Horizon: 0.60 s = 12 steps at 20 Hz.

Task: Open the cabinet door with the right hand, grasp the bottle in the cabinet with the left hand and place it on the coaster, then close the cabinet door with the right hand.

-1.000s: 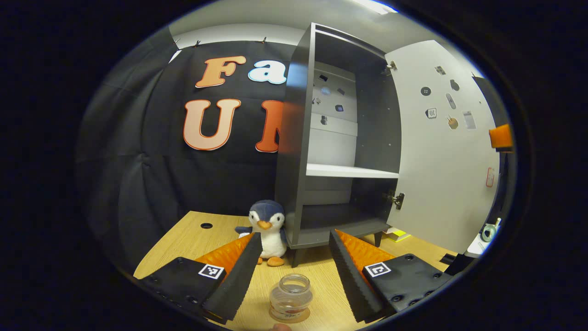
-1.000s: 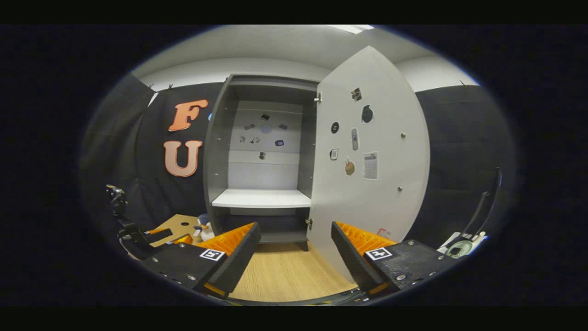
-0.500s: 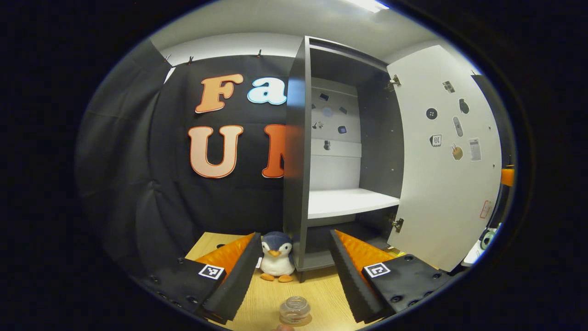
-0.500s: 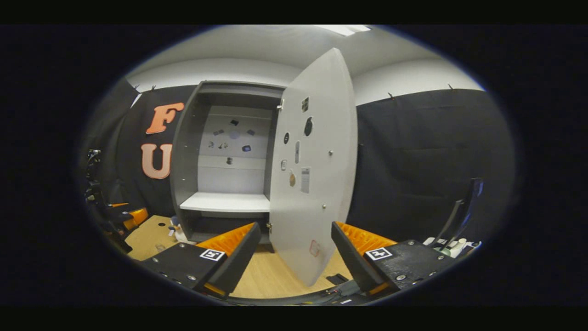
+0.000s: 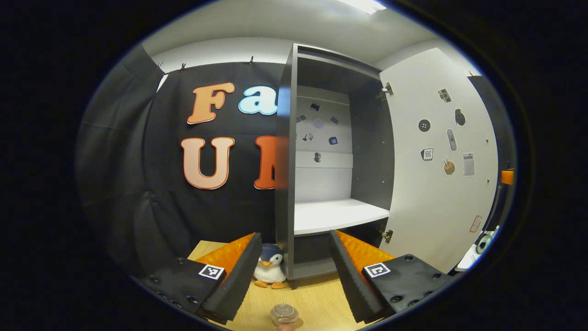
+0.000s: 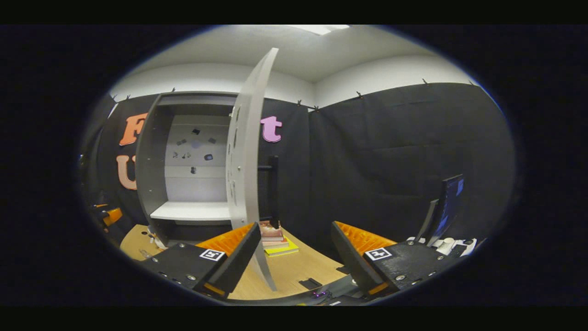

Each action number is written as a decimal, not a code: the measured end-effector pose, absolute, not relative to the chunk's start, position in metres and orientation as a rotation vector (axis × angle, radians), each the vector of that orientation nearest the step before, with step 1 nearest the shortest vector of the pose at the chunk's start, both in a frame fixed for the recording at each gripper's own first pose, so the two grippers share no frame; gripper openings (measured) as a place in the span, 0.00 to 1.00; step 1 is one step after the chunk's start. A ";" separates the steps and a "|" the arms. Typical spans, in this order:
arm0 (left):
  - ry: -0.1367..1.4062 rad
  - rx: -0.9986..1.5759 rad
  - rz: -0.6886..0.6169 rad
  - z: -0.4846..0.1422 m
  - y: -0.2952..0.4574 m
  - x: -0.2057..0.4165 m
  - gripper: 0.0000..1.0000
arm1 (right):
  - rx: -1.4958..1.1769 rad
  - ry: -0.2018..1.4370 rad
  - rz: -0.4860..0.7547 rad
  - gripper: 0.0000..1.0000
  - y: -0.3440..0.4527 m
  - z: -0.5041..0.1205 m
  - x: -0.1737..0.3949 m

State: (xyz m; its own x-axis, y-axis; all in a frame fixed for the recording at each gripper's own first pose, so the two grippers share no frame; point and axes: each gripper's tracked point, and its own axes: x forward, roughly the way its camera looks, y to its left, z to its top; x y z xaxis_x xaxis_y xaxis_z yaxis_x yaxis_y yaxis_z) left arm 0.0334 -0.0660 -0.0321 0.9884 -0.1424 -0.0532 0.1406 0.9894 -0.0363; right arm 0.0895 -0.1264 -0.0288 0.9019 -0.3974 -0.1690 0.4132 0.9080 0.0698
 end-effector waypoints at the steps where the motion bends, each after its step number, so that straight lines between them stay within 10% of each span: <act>1: 0.061 -0.043 -0.145 -0.031 -0.068 0.035 0.95 | 0.110 0.151 -0.414 0.95 -0.128 -0.030 0.095; 12: 0.060 -0.030 -0.120 -0.020 -0.066 0.030 0.94 | 0.140 0.148 -0.291 0.93 -0.118 -0.029 0.113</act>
State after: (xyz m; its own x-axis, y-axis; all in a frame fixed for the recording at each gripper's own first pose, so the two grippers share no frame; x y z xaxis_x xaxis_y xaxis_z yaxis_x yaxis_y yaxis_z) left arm 0.0303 -0.0660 -0.0195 0.9910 -0.1204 -0.0580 0.1187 0.9924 -0.0331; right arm 0.1130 -0.1182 -0.0291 0.9473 -0.2748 -0.1647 0.2952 0.9484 0.1153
